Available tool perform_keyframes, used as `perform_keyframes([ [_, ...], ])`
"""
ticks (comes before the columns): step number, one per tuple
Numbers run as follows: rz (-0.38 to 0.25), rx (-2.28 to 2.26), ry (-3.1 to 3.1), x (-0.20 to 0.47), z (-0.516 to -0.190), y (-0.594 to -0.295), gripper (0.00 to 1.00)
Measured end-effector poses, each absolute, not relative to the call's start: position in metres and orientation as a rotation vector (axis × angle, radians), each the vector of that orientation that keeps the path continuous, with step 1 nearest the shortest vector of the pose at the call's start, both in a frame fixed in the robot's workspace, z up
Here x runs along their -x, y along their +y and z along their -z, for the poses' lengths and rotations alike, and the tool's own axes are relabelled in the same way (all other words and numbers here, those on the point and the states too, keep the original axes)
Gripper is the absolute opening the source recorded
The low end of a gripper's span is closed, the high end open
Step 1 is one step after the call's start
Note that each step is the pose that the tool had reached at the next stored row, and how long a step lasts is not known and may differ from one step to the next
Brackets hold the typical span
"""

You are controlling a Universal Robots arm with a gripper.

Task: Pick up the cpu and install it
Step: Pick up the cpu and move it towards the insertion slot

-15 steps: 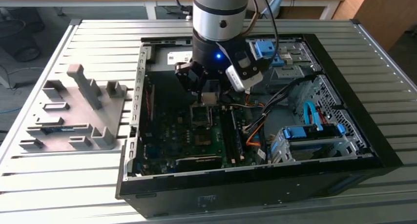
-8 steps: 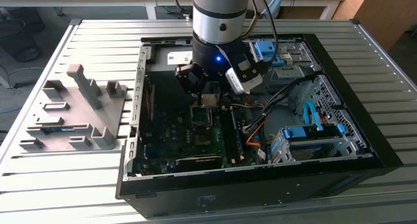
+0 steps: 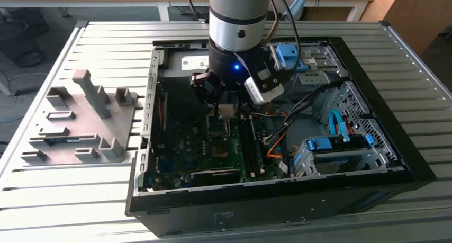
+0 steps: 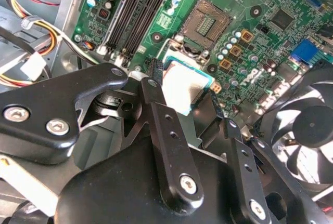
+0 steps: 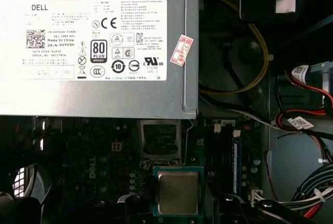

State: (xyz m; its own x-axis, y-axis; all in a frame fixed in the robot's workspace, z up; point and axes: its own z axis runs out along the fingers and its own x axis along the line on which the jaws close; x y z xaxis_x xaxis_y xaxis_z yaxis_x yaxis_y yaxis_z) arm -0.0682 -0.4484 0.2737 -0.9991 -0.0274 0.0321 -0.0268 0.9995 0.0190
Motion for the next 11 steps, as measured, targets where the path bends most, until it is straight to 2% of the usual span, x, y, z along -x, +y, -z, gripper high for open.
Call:
perform_keyframes([
  [11,0.029,-0.042,-3.109,0.068,-0.267,-0.461,0.47],
])
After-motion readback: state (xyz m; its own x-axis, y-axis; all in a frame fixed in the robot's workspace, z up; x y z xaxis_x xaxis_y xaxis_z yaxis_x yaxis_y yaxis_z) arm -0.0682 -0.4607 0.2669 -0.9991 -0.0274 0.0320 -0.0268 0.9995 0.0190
